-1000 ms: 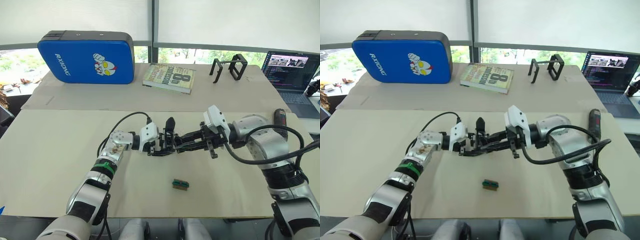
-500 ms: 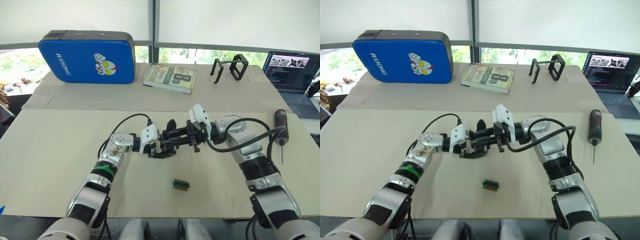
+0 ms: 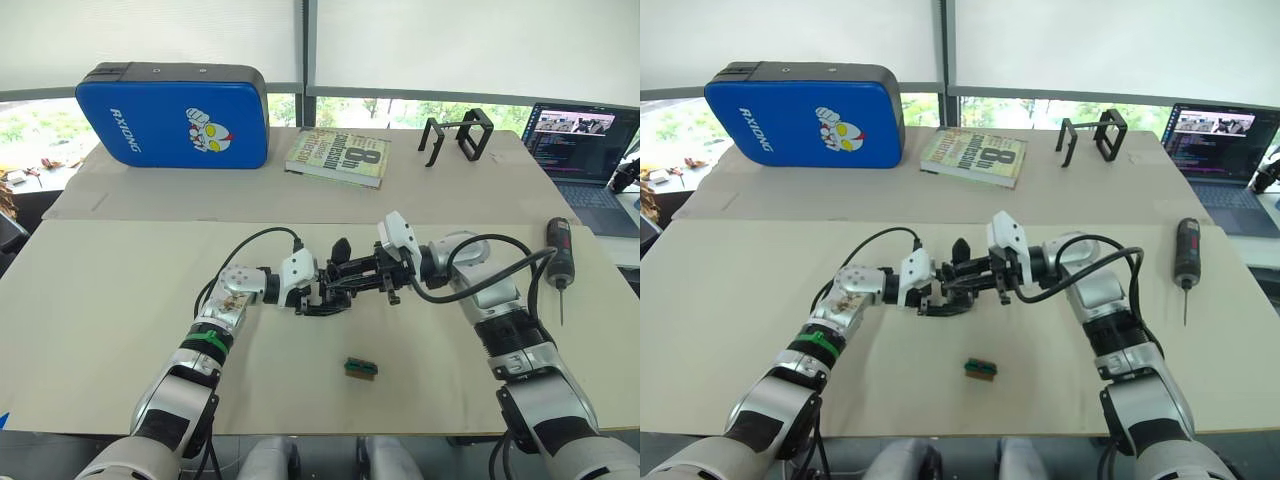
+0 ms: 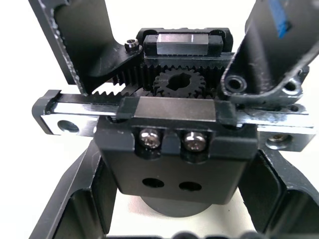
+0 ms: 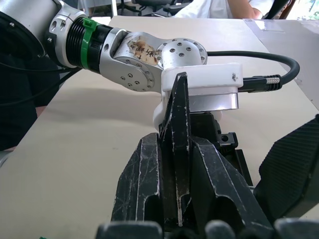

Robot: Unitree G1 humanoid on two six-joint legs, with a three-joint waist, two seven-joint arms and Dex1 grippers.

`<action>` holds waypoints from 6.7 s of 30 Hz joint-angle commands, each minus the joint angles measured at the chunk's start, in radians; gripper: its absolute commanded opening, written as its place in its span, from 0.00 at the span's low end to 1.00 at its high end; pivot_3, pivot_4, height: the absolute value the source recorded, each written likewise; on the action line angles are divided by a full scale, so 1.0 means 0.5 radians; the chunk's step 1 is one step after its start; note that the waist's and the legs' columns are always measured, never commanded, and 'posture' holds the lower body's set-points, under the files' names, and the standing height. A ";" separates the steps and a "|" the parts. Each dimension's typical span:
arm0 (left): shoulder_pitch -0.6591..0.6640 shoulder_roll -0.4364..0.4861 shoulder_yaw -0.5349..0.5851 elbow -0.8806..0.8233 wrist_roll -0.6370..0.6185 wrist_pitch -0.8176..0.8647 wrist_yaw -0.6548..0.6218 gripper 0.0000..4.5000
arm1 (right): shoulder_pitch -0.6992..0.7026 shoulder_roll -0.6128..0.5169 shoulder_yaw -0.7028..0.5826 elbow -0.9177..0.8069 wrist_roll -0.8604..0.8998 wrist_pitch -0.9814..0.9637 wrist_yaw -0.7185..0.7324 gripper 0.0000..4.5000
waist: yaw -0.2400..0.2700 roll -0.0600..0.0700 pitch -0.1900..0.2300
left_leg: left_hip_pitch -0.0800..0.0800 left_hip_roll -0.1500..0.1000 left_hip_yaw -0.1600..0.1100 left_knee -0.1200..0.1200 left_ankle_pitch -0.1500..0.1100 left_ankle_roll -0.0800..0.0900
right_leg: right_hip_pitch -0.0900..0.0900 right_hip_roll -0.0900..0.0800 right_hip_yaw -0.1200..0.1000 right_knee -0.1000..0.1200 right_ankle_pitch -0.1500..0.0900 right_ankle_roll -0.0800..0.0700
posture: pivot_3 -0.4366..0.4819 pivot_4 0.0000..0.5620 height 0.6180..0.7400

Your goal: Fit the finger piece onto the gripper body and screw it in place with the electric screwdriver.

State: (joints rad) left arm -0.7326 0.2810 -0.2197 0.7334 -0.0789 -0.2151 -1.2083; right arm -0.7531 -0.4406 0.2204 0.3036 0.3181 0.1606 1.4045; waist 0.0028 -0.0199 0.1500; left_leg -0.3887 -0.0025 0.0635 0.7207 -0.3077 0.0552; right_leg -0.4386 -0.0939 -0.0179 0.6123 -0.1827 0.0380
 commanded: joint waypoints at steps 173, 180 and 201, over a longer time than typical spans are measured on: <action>0.046 0.075 0.043 -0.028 0.064 -0.013 0.077 0.52 | 0.043 0.173 0.129 0.795 -0.322 -0.162 -0.131 0.07 | -0.047 -0.001 -0.026 | 0.069 0.005 -0.003 -0.039 0.001 -0.013 | 0.034 -0.028 0.005 -0.005 0.008 -0.017 | 0.48 0.27 1.00; 0.029 0.069 0.041 -0.009 0.067 -0.014 0.074 0.52 | -0.035 0.187 0.027 0.728 -0.224 -0.190 -0.114 0.07 | -0.047 -0.001 -0.026 | 0.069 0.005 -0.003 -0.040 0.004 -0.008 | 0.034 -0.027 0.004 -0.006 0.007 -0.016 | 0.48 0.27 1.00; 0.065 0.072 -0.011 0.045 0.149 -0.028 0.123 0.74 | 0.087 -0.403 -0.308 -0.604 0.167 0.519 -0.154 0.83 | 0.005 -0.003 -0.020 | -0.021 -0.002 -0.004 -0.031 0.009 0.002 | -0.033 -0.032 -0.047 -0.024 0.011 -0.015 | 0.48 0.27 1.00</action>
State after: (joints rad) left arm -0.7147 0.2885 -0.2090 0.7485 -0.0453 -0.2338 -1.1642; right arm -0.7031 -0.6216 0.1054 0.0604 0.3781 0.3849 1.3568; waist 0.0053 -0.0213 0.1399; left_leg -0.3990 -0.0035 0.0617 0.7058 -0.3033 0.0562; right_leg -0.4550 -0.1097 -0.0416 0.6009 -0.1772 0.0304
